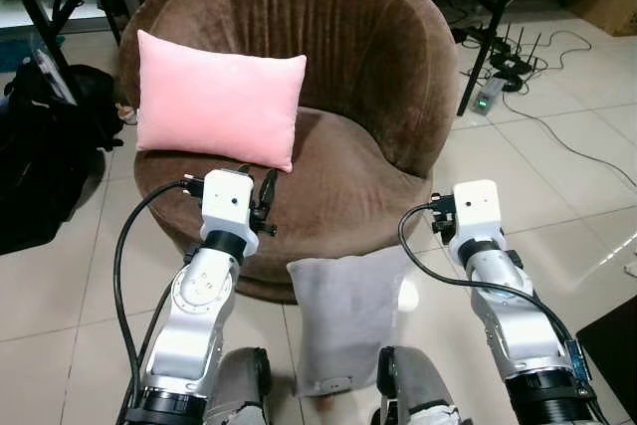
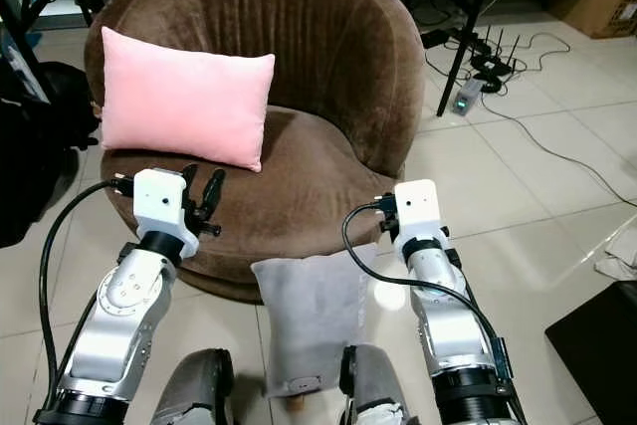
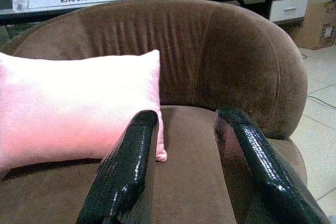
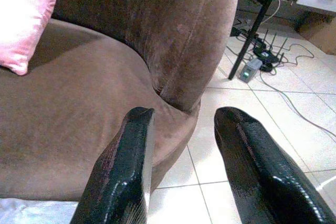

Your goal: Move the pillow to the sofa from floor

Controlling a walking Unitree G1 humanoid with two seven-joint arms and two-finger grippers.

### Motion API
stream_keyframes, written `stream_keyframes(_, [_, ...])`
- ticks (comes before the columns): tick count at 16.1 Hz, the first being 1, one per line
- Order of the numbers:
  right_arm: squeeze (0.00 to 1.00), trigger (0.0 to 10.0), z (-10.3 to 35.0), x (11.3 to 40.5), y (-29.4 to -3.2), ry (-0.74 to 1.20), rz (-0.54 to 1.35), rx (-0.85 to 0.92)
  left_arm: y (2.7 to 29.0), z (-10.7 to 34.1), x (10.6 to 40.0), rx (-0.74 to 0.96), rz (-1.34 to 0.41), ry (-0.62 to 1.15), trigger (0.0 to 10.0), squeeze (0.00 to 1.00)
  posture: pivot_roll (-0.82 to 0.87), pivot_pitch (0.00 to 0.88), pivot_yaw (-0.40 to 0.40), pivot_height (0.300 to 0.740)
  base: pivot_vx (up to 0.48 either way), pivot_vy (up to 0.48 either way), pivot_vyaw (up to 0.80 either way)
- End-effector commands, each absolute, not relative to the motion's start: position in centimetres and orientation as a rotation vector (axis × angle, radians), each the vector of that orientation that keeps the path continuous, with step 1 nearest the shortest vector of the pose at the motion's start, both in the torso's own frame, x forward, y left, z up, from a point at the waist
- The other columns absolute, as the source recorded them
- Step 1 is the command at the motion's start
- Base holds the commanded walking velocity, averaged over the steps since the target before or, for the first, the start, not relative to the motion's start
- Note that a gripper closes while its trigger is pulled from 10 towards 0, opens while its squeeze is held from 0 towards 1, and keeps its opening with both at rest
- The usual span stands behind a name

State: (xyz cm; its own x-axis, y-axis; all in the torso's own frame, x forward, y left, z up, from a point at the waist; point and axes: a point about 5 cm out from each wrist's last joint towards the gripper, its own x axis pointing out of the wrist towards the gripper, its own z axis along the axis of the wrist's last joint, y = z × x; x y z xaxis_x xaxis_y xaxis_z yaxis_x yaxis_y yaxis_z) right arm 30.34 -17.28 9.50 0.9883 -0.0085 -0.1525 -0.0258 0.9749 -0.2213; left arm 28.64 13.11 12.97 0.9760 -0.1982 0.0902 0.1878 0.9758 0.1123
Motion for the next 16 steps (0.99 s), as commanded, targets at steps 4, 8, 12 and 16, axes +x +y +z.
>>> stream_keyframes(4, [0.00, 10.0, 9.52, 30.41, -17.94, 0.162, 0.000, -0.215, 12.98, 12.18, 28.75, 0.112, -0.209, -0.069, 10.0, 0.00, 0.03, 0.079, 0.007, 0.557, 0.000, 0.000, 0.00])
stream_keyframes(8, [0.00, 10.0, 9.48, 30.55, -17.71, 0.166, 0.017, -0.229, 13.37, 11.80, 28.05, 0.109, -0.192, -0.055, 10.0, 0.00, 0.03, 0.093, -0.006, 0.532, 0.000, 0.000, 0.00])
stream_keyframes(12, [0.00, 10.0, 9.47, 30.48, -17.46, 0.162, 0.028, -0.230, 13.35, 11.71, 28.27, 0.110, -0.193, -0.053, 10.0, 0.00, 0.03, 0.097, -0.005, 0.532, 0.000, 0.000, 0.00])
stream_keyframes(16, [0.00, 10.0, 9.49, 30.40, -17.50, 0.163, 0.036, -0.233, 13.66, 11.59, 28.14, 0.114, -0.174, -0.052, 10.0, 0.00, 0.03, 0.103, -0.015, 0.532, 0.000, 0.000, 0.00])
